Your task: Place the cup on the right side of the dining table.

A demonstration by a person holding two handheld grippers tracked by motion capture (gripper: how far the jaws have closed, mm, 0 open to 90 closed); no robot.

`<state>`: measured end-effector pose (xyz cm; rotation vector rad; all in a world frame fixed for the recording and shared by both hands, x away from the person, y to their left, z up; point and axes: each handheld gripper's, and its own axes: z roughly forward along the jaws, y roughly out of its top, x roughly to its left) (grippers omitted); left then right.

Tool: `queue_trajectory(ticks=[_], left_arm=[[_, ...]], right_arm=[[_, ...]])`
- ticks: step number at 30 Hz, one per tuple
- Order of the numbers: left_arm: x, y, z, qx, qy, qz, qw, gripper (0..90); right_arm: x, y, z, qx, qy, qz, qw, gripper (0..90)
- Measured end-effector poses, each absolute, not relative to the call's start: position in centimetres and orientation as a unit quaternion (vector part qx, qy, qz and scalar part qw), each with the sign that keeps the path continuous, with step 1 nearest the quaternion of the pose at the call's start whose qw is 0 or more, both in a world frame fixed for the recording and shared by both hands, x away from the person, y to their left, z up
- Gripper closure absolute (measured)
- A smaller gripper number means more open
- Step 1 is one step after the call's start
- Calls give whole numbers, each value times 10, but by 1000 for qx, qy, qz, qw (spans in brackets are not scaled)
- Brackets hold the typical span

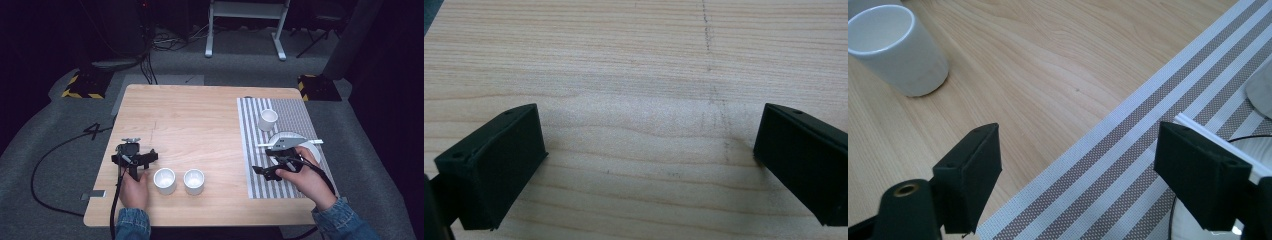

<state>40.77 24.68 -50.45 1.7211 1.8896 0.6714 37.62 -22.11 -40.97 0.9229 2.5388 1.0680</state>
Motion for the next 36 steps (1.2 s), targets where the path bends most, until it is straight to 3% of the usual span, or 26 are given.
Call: queue_trajectory(ticks=[36], left_arm=[[406, 246, -504, 625, 698, 248, 245, 3]], right_arm=[[334, -236, -478, 321, 868, 353, 135, 193]])
